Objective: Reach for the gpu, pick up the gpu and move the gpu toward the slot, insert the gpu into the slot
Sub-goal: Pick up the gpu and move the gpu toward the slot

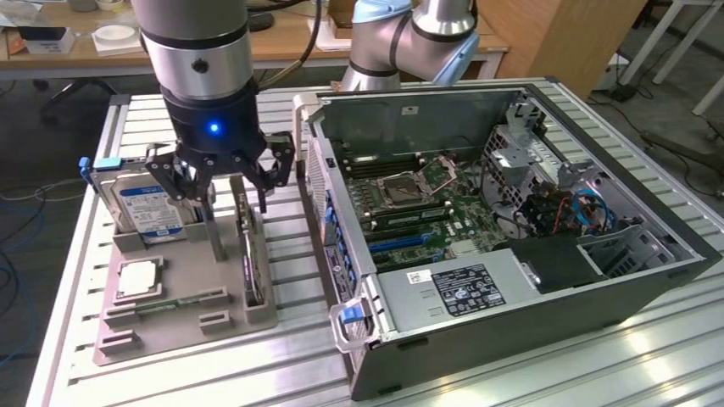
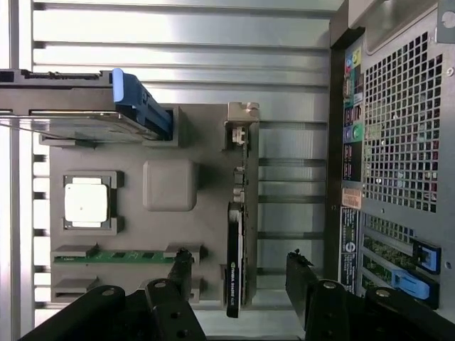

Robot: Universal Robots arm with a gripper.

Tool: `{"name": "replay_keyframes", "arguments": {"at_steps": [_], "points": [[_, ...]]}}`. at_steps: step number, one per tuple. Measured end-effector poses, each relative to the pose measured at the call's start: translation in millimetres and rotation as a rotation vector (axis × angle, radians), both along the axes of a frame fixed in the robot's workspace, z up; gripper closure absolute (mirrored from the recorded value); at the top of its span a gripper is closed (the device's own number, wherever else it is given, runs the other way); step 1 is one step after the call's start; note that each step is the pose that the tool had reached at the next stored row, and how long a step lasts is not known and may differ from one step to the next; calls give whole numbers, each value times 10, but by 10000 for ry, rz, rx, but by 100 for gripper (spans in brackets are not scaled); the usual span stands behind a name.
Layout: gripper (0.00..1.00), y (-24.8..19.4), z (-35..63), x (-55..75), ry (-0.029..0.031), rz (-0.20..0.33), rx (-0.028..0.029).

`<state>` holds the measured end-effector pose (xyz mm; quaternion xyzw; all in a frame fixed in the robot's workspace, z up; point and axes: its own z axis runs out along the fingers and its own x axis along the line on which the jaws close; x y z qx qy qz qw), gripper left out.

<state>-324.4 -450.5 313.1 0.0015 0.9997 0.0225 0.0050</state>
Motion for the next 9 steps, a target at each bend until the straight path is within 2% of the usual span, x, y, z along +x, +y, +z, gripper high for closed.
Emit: {"name": "replay_keyframes", "arguments": {"at_steps": [9], "points": [[35,-11,-147,1,26,1,0]]}}
